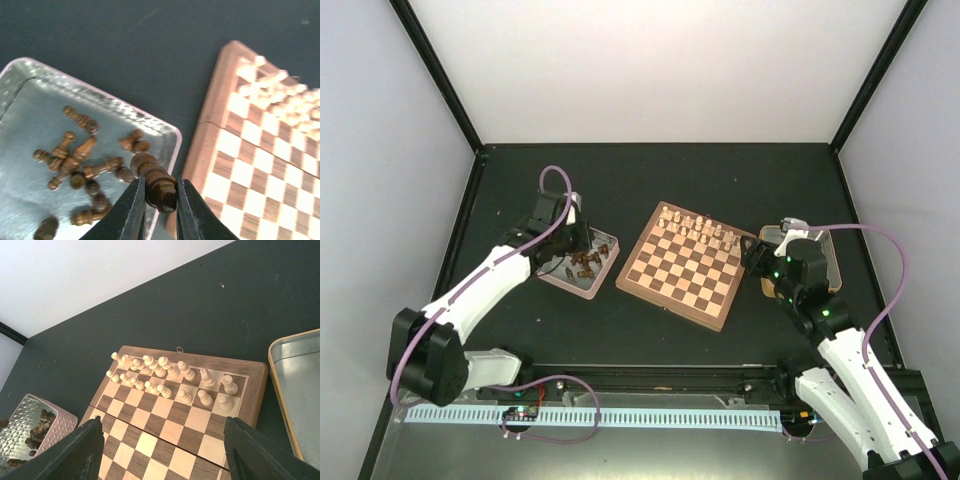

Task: Set up the chess pieces on the board
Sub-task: Pick up the chess piece from the storage box, then place the chess piece on the chessboard.

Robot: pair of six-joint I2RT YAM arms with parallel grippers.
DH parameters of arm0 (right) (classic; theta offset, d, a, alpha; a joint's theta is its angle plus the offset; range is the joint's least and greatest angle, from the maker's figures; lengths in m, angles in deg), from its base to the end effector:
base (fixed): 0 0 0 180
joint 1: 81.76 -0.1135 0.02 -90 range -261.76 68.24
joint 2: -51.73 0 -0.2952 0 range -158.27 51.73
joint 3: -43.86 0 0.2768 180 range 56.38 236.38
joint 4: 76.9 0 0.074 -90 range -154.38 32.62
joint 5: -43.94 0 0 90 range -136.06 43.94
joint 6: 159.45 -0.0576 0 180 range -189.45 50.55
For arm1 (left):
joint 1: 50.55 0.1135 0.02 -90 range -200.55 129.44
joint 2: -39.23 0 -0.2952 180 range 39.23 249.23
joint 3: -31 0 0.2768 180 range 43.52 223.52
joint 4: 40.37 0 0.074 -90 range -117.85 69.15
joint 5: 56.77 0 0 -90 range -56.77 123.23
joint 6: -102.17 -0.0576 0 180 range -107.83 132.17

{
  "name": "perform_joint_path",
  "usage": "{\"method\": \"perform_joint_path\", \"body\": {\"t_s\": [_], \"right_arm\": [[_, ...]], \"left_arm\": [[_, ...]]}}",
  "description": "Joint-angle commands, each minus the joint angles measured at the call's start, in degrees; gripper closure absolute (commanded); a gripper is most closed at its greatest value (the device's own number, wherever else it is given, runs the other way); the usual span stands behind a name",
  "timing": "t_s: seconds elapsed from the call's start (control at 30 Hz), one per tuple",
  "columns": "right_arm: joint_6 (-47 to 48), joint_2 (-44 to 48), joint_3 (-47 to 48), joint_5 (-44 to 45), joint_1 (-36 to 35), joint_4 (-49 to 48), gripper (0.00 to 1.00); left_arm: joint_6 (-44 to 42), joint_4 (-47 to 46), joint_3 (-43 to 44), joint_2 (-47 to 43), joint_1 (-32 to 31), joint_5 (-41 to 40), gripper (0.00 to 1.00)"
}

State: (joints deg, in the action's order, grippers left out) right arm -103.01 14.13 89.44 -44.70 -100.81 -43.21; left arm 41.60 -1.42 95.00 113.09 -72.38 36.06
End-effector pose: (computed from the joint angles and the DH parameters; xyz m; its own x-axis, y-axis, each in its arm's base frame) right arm 0.1694 0.0571 0.2750 -0.5109 0.4083 -0.7565 -0.0284 0.8715 0.4895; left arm 0.2749 -0.1132 0.2507 -0.8057 -0.2059 -0.5553 0.0065 0.9345 -0.3559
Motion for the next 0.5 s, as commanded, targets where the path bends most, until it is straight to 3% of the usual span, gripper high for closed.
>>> {"method": "perform_joint_path", "body": {"t_s": [0.0, 0.17, 0.47], "right_arm": [[-1.3, 0.9, -0.4, 2.1, -0.3, -1.7, 0.33], [-4.1, 3.7, -0.8, 7.4, -0.3, -0.5, 0.33], [-6.6, 8.5, -1.6, 12.8, -0.3, 1.8, 0.33]], "left_arm": [[-4.3, -2.8, 0.6, -3.4, -1.1, 10.3, 0.86], [-8.4, -2.4, 3.2, -2.6, -7.9, 13.4, 0.84], [-5.8, -4.4, 7.0, 4.8, -21.7, 5.3, 0.83]]}}
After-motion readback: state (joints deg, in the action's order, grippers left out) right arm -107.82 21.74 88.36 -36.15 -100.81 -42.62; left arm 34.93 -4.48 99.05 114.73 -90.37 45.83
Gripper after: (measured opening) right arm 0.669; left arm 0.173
